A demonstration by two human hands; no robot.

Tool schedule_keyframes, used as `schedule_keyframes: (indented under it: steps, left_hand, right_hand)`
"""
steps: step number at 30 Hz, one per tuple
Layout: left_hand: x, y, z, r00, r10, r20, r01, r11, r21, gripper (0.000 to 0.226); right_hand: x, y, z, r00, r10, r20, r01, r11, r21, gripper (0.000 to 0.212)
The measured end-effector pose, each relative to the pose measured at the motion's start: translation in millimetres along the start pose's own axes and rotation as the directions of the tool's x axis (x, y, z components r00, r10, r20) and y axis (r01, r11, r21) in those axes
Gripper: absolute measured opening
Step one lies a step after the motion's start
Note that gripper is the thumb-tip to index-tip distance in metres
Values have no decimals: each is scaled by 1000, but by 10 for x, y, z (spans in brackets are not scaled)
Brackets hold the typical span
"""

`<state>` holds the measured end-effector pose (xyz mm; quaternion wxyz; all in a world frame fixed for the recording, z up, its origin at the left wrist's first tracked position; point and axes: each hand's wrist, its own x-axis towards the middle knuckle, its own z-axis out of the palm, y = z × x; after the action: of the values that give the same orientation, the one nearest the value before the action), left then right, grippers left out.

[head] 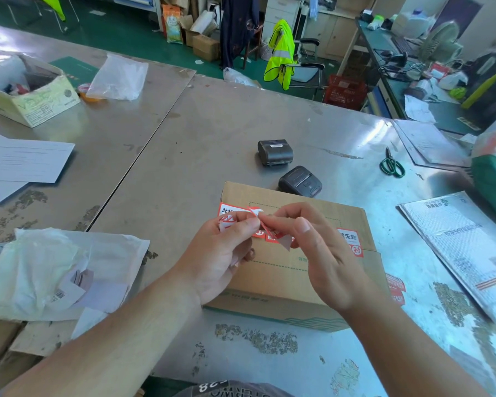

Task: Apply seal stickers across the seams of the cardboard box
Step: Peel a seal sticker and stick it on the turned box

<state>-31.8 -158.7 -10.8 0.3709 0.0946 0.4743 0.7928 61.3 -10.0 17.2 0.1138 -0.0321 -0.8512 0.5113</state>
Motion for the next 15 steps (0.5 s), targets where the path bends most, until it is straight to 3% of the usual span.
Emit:
schedule_keyframes:
  steps: [15]
  left_hand:
    - [44, -46, 7, 999, 30, 18, -30, 999, 16, 20]
  right_hand:
    - [-9, 11, -2, 1000, 7, 10, -6, 998, -62, 52]
